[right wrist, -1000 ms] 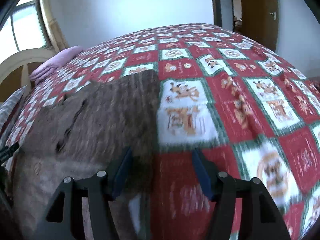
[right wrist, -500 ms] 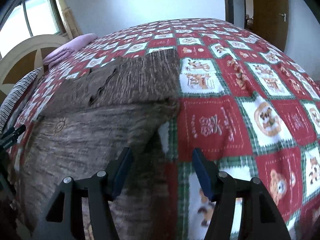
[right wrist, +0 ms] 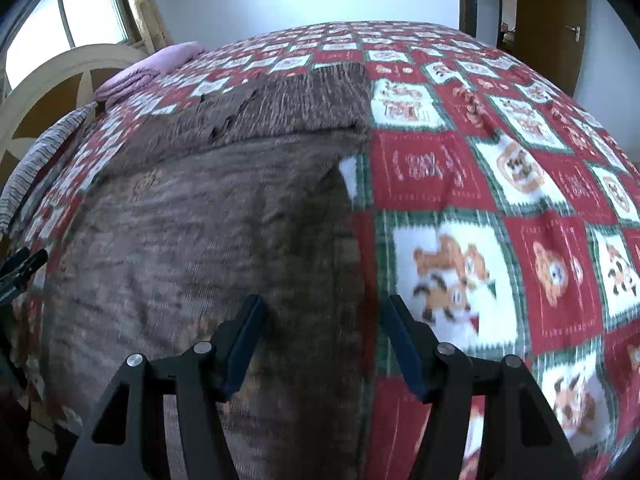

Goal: Fold small clothes

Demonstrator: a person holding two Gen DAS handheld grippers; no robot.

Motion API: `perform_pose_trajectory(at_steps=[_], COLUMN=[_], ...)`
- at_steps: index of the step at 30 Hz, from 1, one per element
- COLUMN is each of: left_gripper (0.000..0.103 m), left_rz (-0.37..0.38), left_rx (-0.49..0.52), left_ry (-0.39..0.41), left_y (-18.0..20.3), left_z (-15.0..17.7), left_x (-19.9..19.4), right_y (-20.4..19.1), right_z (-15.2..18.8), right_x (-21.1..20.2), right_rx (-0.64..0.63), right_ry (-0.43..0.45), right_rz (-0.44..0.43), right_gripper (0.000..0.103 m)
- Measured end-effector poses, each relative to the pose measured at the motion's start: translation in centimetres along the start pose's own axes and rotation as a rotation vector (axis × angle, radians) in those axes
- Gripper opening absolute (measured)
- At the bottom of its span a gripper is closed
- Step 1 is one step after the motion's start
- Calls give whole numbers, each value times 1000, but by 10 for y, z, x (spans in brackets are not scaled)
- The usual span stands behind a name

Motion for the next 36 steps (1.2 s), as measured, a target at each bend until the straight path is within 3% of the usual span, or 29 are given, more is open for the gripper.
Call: perform_pose_trajectory(at_steps=[2, 8, 11, 13, 16, 23, 26, 27, 28, 34, 36], left_gripper=[103, 88, 77, 63, 52, 48, 28, 13, 9, 8, 8], left_rz=[15, 79, 141, 182, 238, 247, 233, 256, 274, 260, 265], left_rx=[19, 33, 17, 12, -14, -51, -22, -28, -30, -34, -39], left_ry=[-14, -38, -60, -92, -153, -188, -185, -185, -186, -144, -132], left_y=[-1, -4, -1, 4, 9, 16, 20, 21, 21, 15, 11], left_z=[10, 39, 53, 62, 74, 88, 94, 93, 93, 87, 84], left_x=[-5, -27, -34, -34, -29, -27, -29, -31, -32, -47, -51], right_y=[-5, -11, -11, -11, -9, -6, -5, -4, -3, -3, -3], right_z=[9, 32, 45, 53, 65, 97, 107, 109, 111, 114, 116], right_x=[-2, -11, -16, -20, -27, -38, -42, -42, -43, -48, -49], right_rx=[-32, -46, -56, -51, -30, -6, 15, 20, 25, 44, 47], right_ry=[-7, -27, -28, -33, -43, -56, -45, -37, -32, -38, -47], right_rz=[15, 21, 27, 24, 10, -20, -42, -49, -54, -96, -117], right_gripper=[69, 73, 73, 73, 73, 73, 73, 73, 73, 73, 63])
Point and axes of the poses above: each gripper's, at about its wrist camera, not at the fingertips, and x roughly the way its jaws point, y to its right, z to its underside, the point moved 3 cm from there along x, roughly the way its jaws point
